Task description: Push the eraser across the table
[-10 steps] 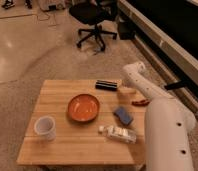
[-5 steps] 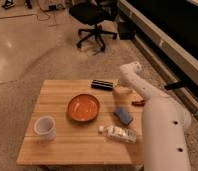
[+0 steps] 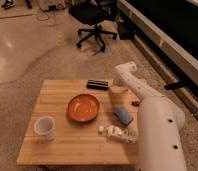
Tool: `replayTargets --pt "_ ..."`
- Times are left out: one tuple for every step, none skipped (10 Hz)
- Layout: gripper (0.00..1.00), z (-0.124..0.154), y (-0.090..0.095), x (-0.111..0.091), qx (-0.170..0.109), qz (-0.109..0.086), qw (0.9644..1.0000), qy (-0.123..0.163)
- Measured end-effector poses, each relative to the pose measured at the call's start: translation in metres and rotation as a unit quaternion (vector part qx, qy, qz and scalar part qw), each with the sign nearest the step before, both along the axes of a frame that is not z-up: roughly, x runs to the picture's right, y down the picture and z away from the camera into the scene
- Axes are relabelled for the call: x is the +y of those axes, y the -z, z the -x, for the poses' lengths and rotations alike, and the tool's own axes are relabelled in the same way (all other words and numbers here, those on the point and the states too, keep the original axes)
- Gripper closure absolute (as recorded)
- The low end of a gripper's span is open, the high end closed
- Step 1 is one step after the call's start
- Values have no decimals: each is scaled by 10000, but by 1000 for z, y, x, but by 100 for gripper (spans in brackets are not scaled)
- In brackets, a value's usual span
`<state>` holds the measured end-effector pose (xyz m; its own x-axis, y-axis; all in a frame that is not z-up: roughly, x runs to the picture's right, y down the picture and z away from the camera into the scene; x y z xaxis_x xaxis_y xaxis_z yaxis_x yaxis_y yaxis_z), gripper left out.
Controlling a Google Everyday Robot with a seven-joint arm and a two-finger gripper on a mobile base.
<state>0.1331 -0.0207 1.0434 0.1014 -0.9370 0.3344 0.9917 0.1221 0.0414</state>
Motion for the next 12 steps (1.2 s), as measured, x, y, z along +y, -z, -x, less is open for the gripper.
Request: replayTargets --pt "20 8 0 -1 -69 -12 10000 29" --pt "20 15 0 -1 -131 -22 9999 58" --pt "20 23 1 -2 -196 -33 9998 102" --pt "20 31 1 -1 -272 -48 9995 164" --pt "20 37 1 -1 -322 -61 9992 215" --pt "20 45 1 -1 -377 -82 9989 273" --pt "20 53 1 0 -441 -107 9984 345" --pt "20 59 1 0 -482 -122 9980 396" --pt "20 65 2 1 -527 -138 9975 446" --pt "20 72 2 1 -576 -157 9970 499" --pt "20 77 3 1 -615 -174 9965 543" --pt "20 83 4 1 -654 -193 9960 579"
